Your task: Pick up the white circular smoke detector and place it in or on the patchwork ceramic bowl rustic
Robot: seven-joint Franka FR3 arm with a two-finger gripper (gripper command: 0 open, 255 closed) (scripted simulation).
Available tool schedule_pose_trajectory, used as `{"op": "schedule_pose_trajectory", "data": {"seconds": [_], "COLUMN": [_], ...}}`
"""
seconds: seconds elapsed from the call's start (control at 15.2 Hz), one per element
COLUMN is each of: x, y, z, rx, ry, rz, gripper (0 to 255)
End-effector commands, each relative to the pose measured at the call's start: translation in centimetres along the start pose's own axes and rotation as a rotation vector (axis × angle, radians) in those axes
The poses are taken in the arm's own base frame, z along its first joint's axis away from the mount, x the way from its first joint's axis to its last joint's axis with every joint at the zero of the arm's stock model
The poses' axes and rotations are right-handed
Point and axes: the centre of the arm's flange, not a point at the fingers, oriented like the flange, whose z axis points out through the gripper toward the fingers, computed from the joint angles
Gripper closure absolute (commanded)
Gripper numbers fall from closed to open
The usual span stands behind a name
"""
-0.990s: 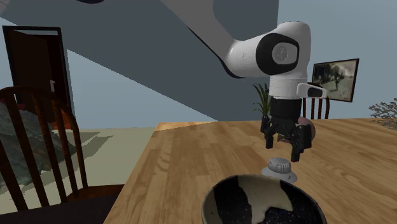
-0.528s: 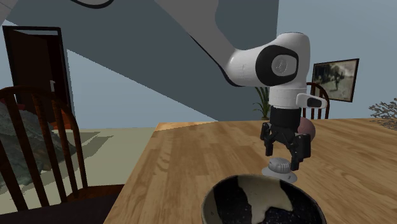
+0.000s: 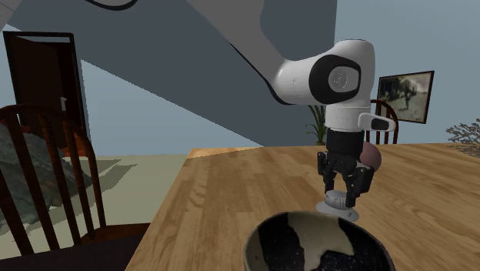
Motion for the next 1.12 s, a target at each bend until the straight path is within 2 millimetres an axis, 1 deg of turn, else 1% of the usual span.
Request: {"op": "schedule_pose_trajectory", "data": {"seconds": [0.0,0.33,1.06], "x": [0.0,0.0,0.0], "y": [0.0,0.0,0.0], "z": [0.0,0.0,-5.8], "rx": [0.0,0.0,0.0], "ry": [0.0,0.0,0.0], "rz": [0.0,0.0,0.0], "gripper": [255,255,255]}}
